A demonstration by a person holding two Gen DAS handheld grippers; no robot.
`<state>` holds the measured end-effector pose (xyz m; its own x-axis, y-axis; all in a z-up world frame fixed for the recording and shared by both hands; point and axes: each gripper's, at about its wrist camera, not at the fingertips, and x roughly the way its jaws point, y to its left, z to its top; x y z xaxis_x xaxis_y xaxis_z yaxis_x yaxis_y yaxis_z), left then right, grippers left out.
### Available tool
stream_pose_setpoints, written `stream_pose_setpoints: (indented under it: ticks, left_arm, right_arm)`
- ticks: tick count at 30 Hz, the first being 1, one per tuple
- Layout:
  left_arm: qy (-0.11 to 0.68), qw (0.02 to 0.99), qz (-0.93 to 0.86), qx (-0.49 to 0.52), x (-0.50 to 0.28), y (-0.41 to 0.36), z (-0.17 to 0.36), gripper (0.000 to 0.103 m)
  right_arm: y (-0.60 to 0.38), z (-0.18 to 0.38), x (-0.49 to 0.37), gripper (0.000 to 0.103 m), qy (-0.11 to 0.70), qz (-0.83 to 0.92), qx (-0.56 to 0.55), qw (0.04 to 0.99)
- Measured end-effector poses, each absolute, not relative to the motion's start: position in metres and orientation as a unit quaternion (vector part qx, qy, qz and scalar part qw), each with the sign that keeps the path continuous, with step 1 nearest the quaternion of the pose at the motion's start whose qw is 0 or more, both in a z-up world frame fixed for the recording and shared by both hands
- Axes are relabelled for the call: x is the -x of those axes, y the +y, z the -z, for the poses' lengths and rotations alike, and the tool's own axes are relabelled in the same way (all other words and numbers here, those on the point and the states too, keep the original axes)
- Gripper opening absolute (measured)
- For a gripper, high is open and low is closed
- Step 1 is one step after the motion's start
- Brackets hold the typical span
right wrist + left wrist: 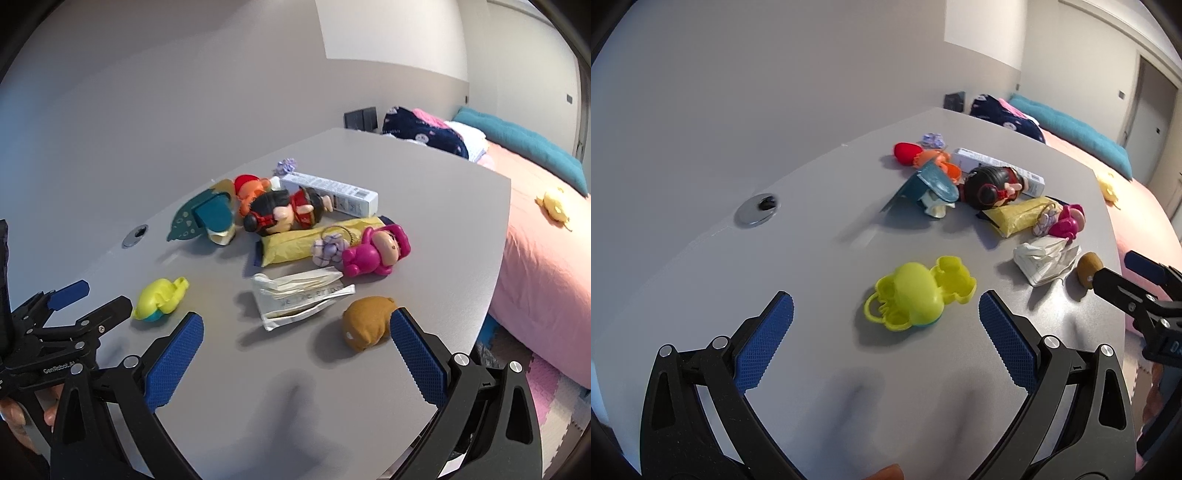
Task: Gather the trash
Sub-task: 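Grasp the yellow-green mold with the left tool while the right tool grasps the white wrapper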
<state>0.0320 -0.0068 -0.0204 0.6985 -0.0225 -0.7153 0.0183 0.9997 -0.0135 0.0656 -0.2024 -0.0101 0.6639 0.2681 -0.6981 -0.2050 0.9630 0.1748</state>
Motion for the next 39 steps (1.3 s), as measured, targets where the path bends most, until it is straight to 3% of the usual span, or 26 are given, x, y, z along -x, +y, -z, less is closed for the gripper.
stream_pose_setpoints:
  ticks: [9, 14, 20, 22, 24, 25, 27, 39]
  left_arm:
    - [0.409, 0.909, 0.060, -0.059, -0.063, -0.019, 0.032, 0.097]
    - [0.423, 0.900, 0.075, -0.073, -0.077, -0.018, 0.042, 0.097]
    - [0.428, 0.895, 0.083, -0.095, -0.093, -0.023, 0.053, 0.097]
    - [0.431, 0.893, 0.081, -0.102, -0.096, -0.025, 0.057, 0.093]
    - [0.442, 0.887, 0.080, -0.109, -0.098, -0.026, 0.063, 0.073]
    - [0.438, 0.889, 0.082, -0.101, -0.097, -0.024, 0.062, 0.071]
    - [0.441, 0.888, 0.094, -0.092, -0.096, -0.021, 0.061, 0.056]
    - [0.424, 0.898, 0.081, -0.082, -0.081, -0.014, 0.053, 0.056]
  right_arm:
    - [-0.210, 0.027, -0.098, 0.096, 0.430, -0.140, -0.103, 0.886]
    - [-0.195, 0.024, -0.105, 0.088, 0.423, -0.134, -0.083, 0.892]
    - [-0.174, 0.025, -0.119, 0.088, 0.433, -0.123, -0.009, 0.893]
    - [-0.171, 0.026, -0.122, 0.088, 0.435, -0.121, 0.005, 0.892]
    - [-0.171, 0.027, -0.124, 0.088, 0.435, -0.120, 0.012, 0.892]
    - [-0.172, 0.027, -0.125, 0.088, 0.435, -0.121, 0.010, 0.892]
    - [-0.175, 0.027, -0.125, 0.088, 0.436, -0.122, 0.002, 0.892]
    - [-0.163, 0.026, -0.115, 0.088, 0.448, -0.146, -0.005, 0.882]
